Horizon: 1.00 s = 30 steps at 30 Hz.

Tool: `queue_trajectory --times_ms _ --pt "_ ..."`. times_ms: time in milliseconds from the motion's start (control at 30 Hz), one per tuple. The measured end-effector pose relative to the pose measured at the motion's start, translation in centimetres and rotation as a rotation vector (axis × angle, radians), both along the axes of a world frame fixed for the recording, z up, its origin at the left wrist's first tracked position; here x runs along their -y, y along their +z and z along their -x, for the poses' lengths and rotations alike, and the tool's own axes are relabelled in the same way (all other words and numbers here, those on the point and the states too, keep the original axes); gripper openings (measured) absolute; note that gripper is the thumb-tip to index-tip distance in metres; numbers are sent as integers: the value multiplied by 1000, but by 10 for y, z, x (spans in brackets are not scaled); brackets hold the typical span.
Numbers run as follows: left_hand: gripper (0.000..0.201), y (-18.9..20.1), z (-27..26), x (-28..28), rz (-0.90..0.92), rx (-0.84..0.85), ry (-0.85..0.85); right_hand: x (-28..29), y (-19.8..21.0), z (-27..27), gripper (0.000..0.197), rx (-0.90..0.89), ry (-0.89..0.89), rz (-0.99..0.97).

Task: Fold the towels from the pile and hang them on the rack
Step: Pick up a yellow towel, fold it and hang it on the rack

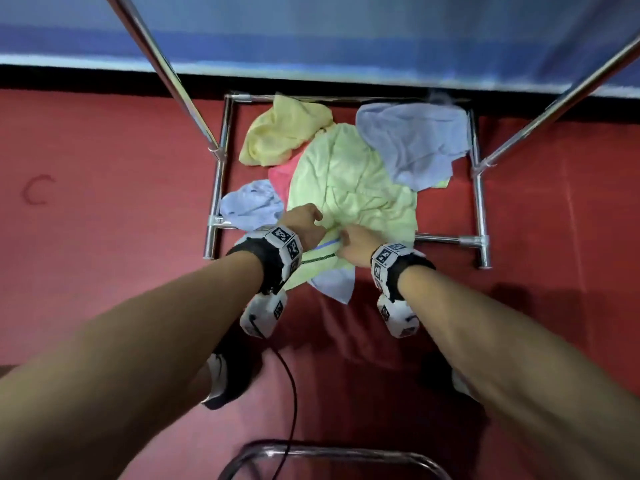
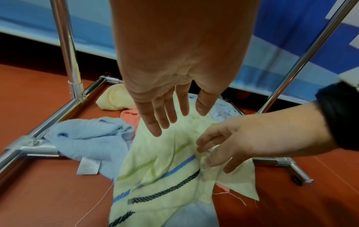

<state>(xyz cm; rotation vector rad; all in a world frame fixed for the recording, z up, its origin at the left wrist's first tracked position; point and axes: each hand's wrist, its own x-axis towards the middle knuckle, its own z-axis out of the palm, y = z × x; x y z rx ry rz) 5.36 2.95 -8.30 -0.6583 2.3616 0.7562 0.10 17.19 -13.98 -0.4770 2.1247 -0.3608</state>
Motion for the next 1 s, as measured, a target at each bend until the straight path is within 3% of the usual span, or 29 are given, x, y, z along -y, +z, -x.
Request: queue_trajectory --times_ms 100,133,233,333,500,633,733,833,1000 --pt "42 -14 -1 9 14 20 21 13 -23 -6 66 -39 -47 4" --pt "41 -17 -1 12 18 23 30 17 -28 -6 63 -37 -69 3" --pt "42 -22 0 16 15 36 38 23 -35 -2 15 -66 -126 36" --pt "46 -17 2 18 17 39 39 22 -27 3 25 -56 -216 107" --pt "68 18 10 11 -3 -78 -53 18 47 18 22 -32 -474 434" --pt "58 67 17 -5 -75 -159 -134 7 117 43 18 -194 -398 612" --pt "26 114 23 -20 -91 -316 -92 -6 177 58 16 -308 -370 717" --pt "43 159 28 -34 -73 -515 -61 -29 231 61 17 -413 -262 696" --pt "19 224 29 -58 -280 -715 178 -71 306 60 50 -524 -148 448"
